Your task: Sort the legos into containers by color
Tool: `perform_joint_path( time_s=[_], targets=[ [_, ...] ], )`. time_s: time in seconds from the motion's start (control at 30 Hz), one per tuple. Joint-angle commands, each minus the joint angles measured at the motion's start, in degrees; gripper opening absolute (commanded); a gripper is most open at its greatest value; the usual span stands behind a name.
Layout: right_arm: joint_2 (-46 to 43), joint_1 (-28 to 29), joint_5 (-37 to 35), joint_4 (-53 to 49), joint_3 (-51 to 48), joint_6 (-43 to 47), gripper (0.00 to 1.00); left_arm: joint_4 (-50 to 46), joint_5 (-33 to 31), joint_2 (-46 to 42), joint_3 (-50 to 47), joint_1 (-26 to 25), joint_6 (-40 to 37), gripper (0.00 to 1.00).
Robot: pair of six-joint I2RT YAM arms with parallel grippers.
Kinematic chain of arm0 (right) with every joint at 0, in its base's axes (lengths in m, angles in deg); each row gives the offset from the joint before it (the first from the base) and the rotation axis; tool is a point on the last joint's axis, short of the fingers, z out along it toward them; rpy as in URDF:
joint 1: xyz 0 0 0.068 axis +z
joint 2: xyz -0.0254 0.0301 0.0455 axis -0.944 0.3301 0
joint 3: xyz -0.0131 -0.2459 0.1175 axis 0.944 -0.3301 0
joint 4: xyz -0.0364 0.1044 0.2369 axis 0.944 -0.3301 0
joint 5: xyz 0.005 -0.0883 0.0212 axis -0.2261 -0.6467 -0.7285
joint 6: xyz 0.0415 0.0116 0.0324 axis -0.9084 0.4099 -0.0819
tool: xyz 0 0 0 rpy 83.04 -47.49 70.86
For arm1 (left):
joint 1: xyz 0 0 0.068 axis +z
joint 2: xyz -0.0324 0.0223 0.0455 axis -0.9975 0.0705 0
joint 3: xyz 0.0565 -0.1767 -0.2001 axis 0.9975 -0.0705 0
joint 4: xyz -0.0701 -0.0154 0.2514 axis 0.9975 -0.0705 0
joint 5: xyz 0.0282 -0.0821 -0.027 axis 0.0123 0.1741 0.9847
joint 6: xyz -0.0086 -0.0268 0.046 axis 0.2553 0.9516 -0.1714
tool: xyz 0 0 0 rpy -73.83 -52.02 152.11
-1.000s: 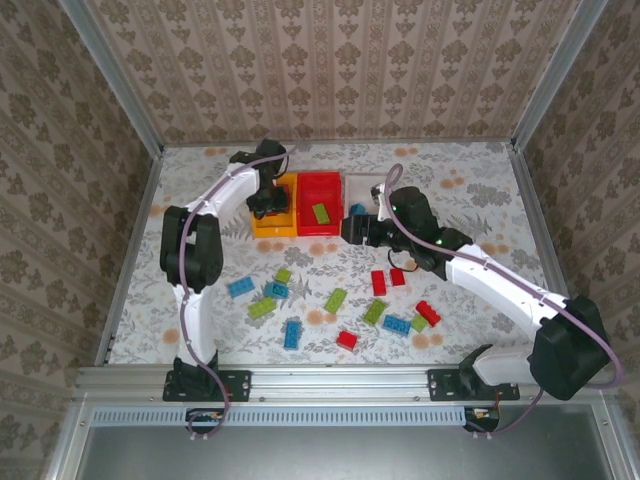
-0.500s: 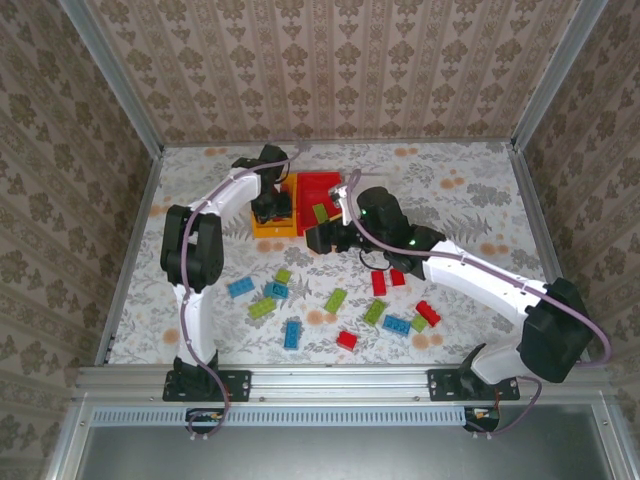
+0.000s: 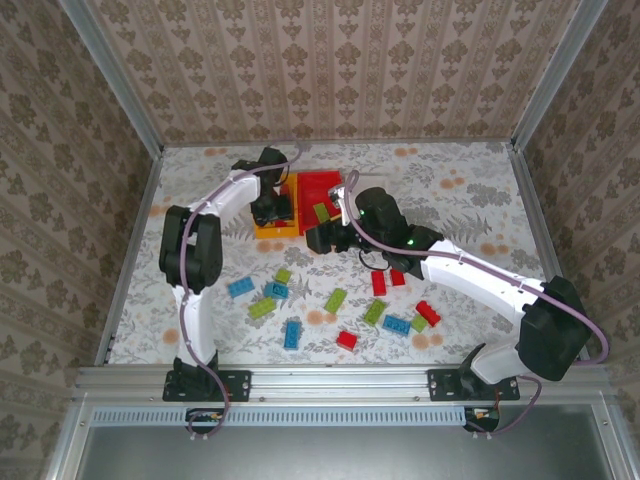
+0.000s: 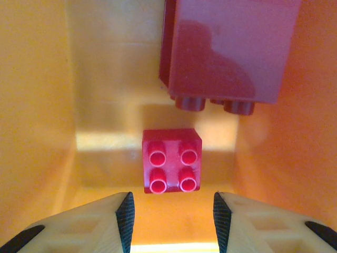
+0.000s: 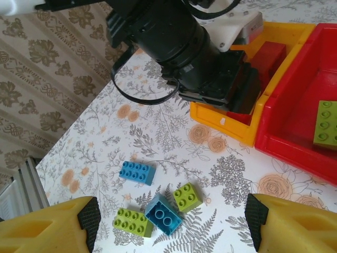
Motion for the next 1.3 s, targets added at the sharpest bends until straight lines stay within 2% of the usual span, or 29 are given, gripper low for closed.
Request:
perform_joint_path(
  time_s=[0.0,0.2,0.33,0.47,0.6,0.8,1.07,1.27],
  targets=[
    [-1.6,0.44,-2.45,-1.11,-0.85,1.3,0.76,-0.93,0.39,-4.67,-0.75,0.41,-0.23,0.45],
    [-6.4,0.4,-7.4,-4.92,-3.61,0.27,0.76,-0.22,0.72,-10.0,-3.7,0.29,0.81,0.42],
    [-10.85,0.4,-11.9,-16.82,-3.13,-1.14,0.74,1.94,2.29,-16.14,-8.1,-0.63,0.88,0.43],
    [-16.89,0.31,-16.57,-31.97,-4.37,-6.36,0.73,6.27,7.19,-23.38,-14.22,-3.34,-2.37,0.46],
    [-20.92,-0.08,-18.37,-43.87,-7.49,-15.47,0.69,9.56,10.57,-30.48,-20.87,-11.53,-7.82,0.49],
    [-20.11,-0.32,-20.62,-59.21,-10.49,-35.83,0.66,13.45,15.23,-35.75,-26.78,-21.87,-12.93,0.52],
    [-16.76,-2.64,-21.76,-57.76,-15.05,-49.19,0.71,16.76,19.05,-37.49,-26.07,-27.22,-16.77,0.55],
    [-19.21,-7.63,-16.11,-47.7,-24.44,-55.07,0.73,18.24,18.35,-38.33,-27.15,-28.33,-15.59,0.55]
  ],
)
